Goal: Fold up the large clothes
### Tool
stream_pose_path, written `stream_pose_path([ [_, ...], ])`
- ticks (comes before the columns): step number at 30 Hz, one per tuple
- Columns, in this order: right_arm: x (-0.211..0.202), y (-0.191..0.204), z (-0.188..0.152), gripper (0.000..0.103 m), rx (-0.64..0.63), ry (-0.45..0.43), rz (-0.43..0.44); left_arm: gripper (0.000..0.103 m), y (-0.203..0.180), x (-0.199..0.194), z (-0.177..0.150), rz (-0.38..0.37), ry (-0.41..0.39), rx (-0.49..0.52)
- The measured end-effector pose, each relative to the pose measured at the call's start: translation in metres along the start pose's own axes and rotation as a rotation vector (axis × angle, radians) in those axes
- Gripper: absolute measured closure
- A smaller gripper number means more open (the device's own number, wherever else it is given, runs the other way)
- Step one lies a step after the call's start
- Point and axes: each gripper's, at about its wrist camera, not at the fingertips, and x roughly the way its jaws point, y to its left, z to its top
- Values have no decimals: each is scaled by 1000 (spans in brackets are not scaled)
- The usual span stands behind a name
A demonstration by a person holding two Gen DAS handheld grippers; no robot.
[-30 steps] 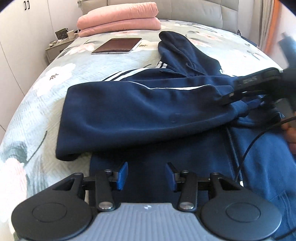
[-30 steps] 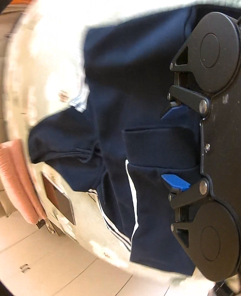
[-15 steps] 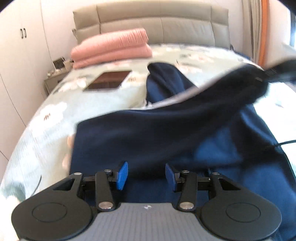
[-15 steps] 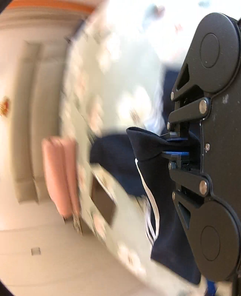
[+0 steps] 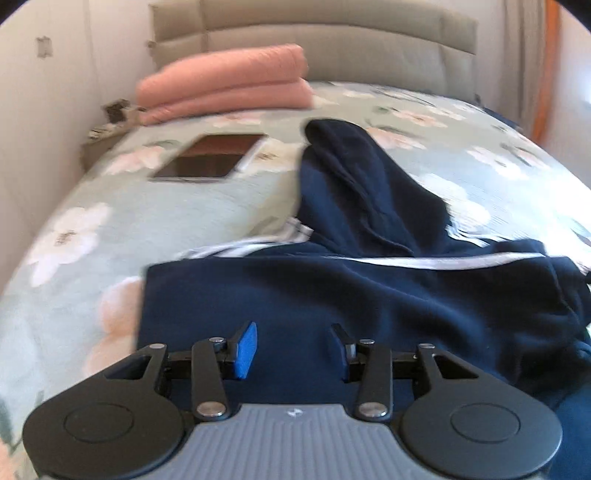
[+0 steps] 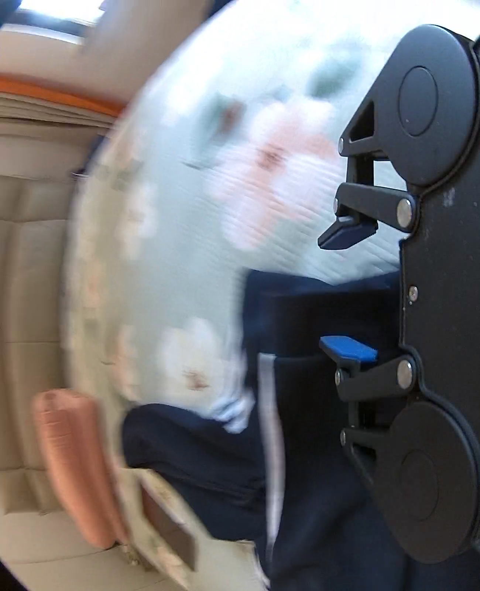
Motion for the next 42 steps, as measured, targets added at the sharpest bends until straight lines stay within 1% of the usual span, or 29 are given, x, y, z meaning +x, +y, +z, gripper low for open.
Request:
stream_pose_path([
  [1, -2, 6, -1, 39, -41, -24, 34, 60, -2, 5, 1, -20, 19, 8],
  [2, 0, 15, -2, 50, -85, -33, 66, 63, -4, 11, 1, -36, 34, 11],
  [3, 4, 26, -4, 81, -134, -31, 88, 69, -6, 17, 0, -59, 54, 9],
  [4, 11, 35, -5, 97, -174, -31, 94, 72, -6, 23, -2, -76, 75, 2],
  [5, 18, 42, -7, 103, -207, -34, 98, 74, -7, 27, -5, -79, 87, -6],
  [7, 40, 52, -14, 103, -264, -4, 96, 78, -6, 35, -11, -36, 110, -3],
  [8, 59, 54, -15, 103, -280, 24, 70, 82, -4, 39, -15, 21, 129, 8],
  [9, 72, 51, -16, 103, -283, 48, 34, 82, 2, 42, -18, 77, 133, 8],
  [10, 82, 45, -19, 103, -270, 72, 6, 82, 11, 41, -20, 100, 126, -19],
  [11, 85, 35, -20, 103, -241, 70, 12, 84, 19, 40, -21, 108, 128, -56],
  [12, 83, 29, -20, 103, -221, 70, 19, 94, 28, 38, -21, 115, 135, -93],
  [13, 75, 28, -21, 103, -225, 70, -18, 97, 35, 35, -21, 128, 139, -111],
  [14, 67, 29, -22, 103, -249, 56, -71, 97, 37, 30, -21, 130, 135, -109],
  [16, 49, 27, -25, 103, -267, 34, -110, 96, 40, 17, -23, 128, 115, -96],
  [17, 43, 24, -27, 103, -249, 33, -99, 95, 40, 10, -24, 126, 108, -90],
  [19, 23, 20, -30, 103, -194, 26, -8, 92, 36, -5, -29, 103, 90, -76],
  [21, 10, 25, -35, 100, -191, 26, 56, 91, 31, -16, -32, 65, 73, -68],
  [23, 7, 33, -42, 100, -207, 48, 81, 91, 26, -18, -36, 37, 84, -55],
  [24, 11, 37, -44, 100, -207, 66, 88, 90, 24, -15, -40, 39, 109, -41],
  [25, 20, 41, -46, 100, -212, 90, 82, 90, 21, -8, -45, 69, 153, -14],
  [26, 32, 44, -48, 100, -228, 133, 68, 91, 17, 0, -50, 121, 195, 21],
  [27, 42, 45, -51, 100, -238, 180, 56, 91, 17, 4, -55, 137, 198, 41],
  [29, 41, 42, -49, 100, -219, 190, 63, 91, 22, 1, -52, 114, 194, 11],
  [31, 35, 34, -40, 98, -183, 196, 94, 91, 28, -5, -49, 75, 180, -11],
  [33, 29, 24, -29, 98, -144, 183, 156, 90, 32, -11, -47, 34, 168, -26],
  [35, 23, 20, -13, 98, -155, 152, 188, 90, 32, -15, -44, 8, 148, -16],
  [37, 27, 24, 8, 98, -184, 131, 196, 90, 28, -19, -39, -2, 122, 15],
  [40, 45, 37, 51, 97, -212, 57, 260, 90, 16, -21, -28, -16, 84, 44],
  [42, 58, 55, 78, 96, -245, -17, 297, 89, 10, -16, -19, -35, 68, 49],
])
